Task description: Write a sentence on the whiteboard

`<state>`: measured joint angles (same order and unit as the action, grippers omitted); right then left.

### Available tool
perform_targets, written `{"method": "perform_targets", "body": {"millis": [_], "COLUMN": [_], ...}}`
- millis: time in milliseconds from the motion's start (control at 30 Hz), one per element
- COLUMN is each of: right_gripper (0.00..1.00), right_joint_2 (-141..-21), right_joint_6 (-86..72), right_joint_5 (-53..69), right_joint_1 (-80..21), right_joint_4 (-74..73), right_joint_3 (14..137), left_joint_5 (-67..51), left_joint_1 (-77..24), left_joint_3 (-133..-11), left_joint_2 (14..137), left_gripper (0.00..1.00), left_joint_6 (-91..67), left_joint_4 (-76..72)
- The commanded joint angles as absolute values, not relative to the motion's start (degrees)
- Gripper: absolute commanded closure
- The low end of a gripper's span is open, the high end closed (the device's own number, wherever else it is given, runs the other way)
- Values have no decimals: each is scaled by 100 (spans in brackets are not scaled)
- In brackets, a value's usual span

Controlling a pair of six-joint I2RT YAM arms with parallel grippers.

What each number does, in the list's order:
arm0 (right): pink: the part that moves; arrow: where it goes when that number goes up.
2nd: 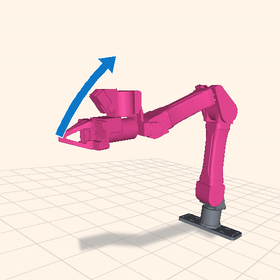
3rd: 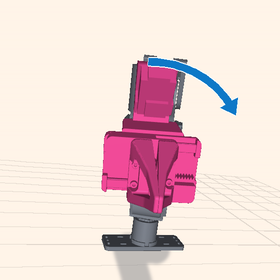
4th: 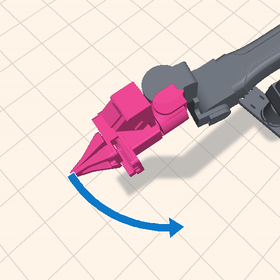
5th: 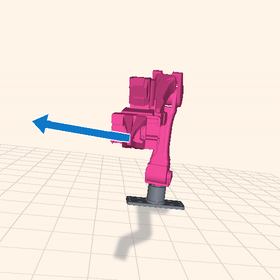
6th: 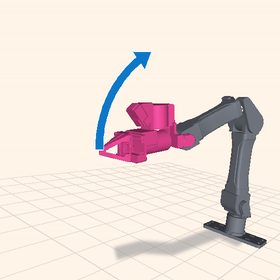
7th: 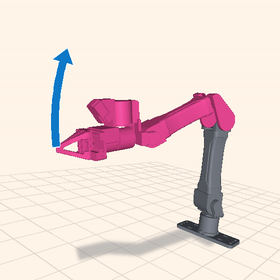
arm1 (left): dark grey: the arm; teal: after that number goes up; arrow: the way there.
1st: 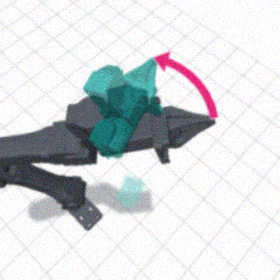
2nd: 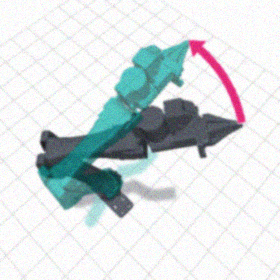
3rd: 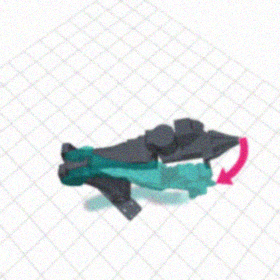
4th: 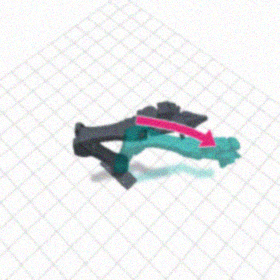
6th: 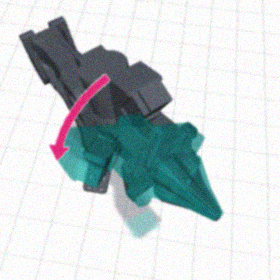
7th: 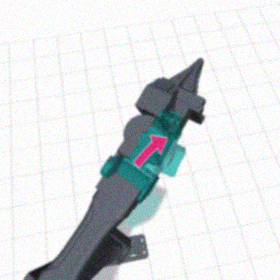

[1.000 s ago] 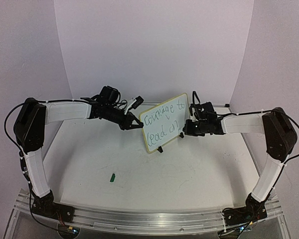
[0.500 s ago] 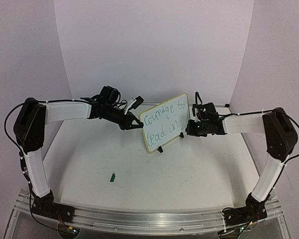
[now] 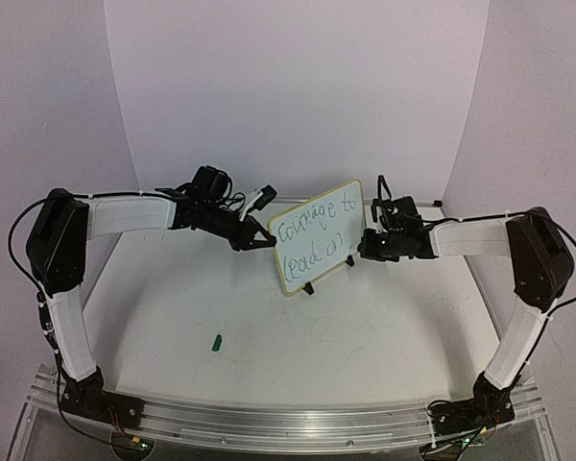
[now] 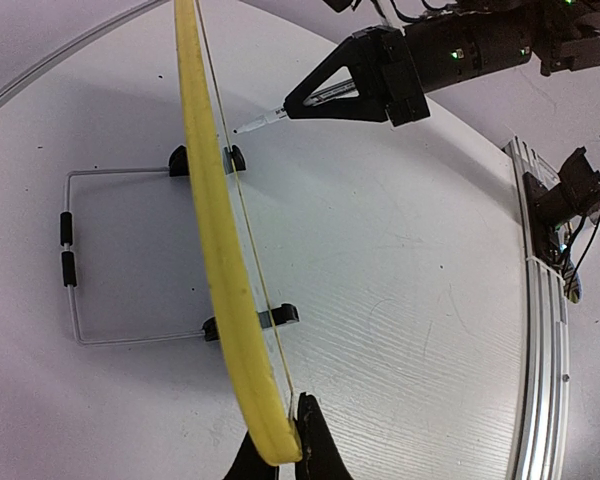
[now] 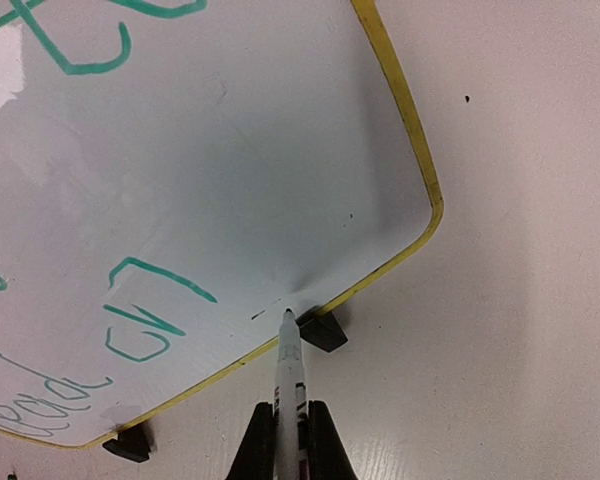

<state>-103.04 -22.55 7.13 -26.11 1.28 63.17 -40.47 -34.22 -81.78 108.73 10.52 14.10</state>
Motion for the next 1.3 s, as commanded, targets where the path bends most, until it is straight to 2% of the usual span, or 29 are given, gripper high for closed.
{"method": "perform_targets", "body": {"millis": [0,1267], "right_gripper": [100,100], "right_joint_2": [-10141,-10380], "right_joint_6": [-2232,-2344], "right_joint_5": [731,973], "right_joint_1": [-2596,-2596], "right_joint_4": [380,616], "right_joint_3": [6563,6662], "left_joint_5": [-4086,-4155], "left_joint_1": [-3516,-3516], "left_joint_3": [-8262,-8262], "left_joint_2": [10942,10937], "left_gripper": [100,100], "left_joint_6": [1090,1117], "left_joint_4": [1763,1784]}}
